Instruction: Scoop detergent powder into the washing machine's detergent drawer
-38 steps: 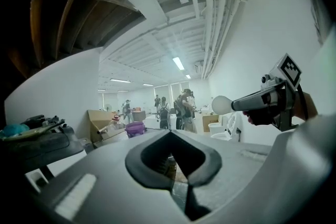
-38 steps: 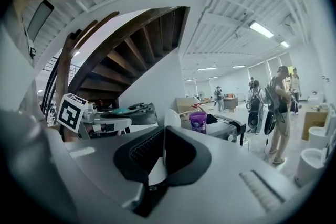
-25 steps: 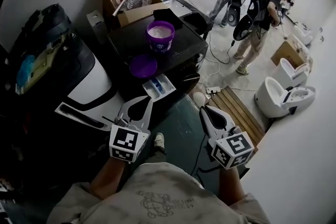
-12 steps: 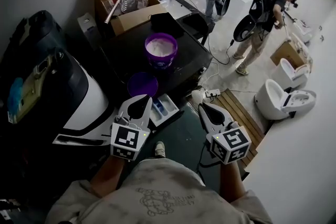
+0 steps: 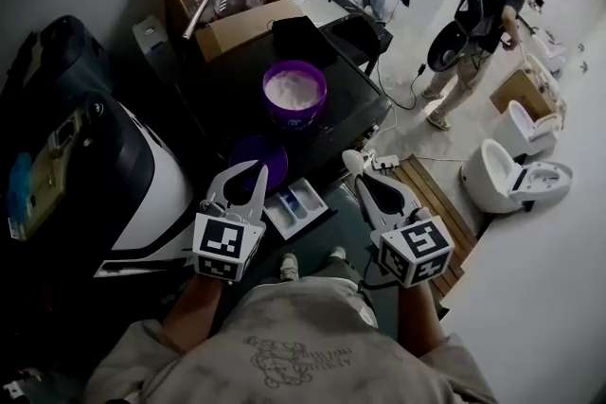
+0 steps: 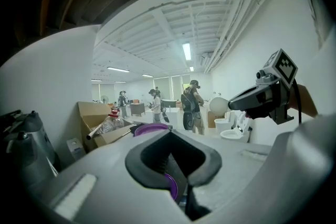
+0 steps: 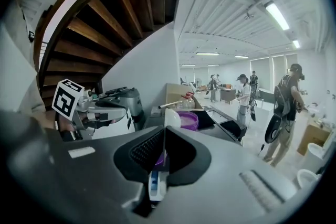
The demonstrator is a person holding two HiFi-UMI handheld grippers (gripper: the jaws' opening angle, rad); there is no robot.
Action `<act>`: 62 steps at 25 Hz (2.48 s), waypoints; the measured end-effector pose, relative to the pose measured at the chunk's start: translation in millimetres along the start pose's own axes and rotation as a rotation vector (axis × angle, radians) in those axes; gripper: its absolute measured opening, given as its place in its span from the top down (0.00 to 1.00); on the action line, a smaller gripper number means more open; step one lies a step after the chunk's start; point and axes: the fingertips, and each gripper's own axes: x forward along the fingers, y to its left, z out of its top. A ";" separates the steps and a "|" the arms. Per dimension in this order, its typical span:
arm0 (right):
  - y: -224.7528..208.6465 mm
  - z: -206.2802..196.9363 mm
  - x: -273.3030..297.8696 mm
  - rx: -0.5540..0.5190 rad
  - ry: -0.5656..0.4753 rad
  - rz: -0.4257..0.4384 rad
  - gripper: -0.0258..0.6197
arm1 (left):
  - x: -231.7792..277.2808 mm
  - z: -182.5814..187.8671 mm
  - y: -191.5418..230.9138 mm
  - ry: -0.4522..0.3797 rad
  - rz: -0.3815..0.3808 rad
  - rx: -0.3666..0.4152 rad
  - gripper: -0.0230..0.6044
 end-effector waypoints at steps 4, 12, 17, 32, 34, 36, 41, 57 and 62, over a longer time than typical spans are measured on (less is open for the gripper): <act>-6.3 4.7 17.5 -0.020 0.005 0.031 0.91 | 11.7 0.9 2.7 -0.025 0.006 -0.037 0.96; -34.3 18.9 64.4 -0.098 0.037 0.133 0.91 | 38.5 -1.8 20.3 0.006 0.098 -0.066 0.96; -63.1 23.9 96.4 -0.089 0.063 0.230 0.91 | 58.7 9.9 42.6 0.000 0.220 -0.115 0.96; -125.8 55.7 183.1 -0.207 0.120 0.552 0.91 | 104.2 24.4 63.4 0.055 0.555 -0.265 0.96; -127.8 58.2 188.8 -0.215 0.122 0.591 0.91 | 106.5 23.6 61.6 0.062 0.588 -0.276 0.96; -128.5 59.5 193.5 -0.227 0.127 0.627 0.91 | 108.7 22.3 59.8 0.069 0.616 -0.284 0.96; -133.4 56.7 204.2 -0.258 0.138 0.684 0.91 | 111.9 14.3 54.7 0.090 0.671 -0.302 0.96; -115.2 65.8 222.9 -0.254 0.146 0.694 0.91 | 105.2 17.2 65.3 0.129 0.689 -0.235 0.96; -111.3 68.3 240.4 -0.301 0.181 0.651 0.91 | 107.7 17.2 74.3 0.117 0.656 -0.230 0.96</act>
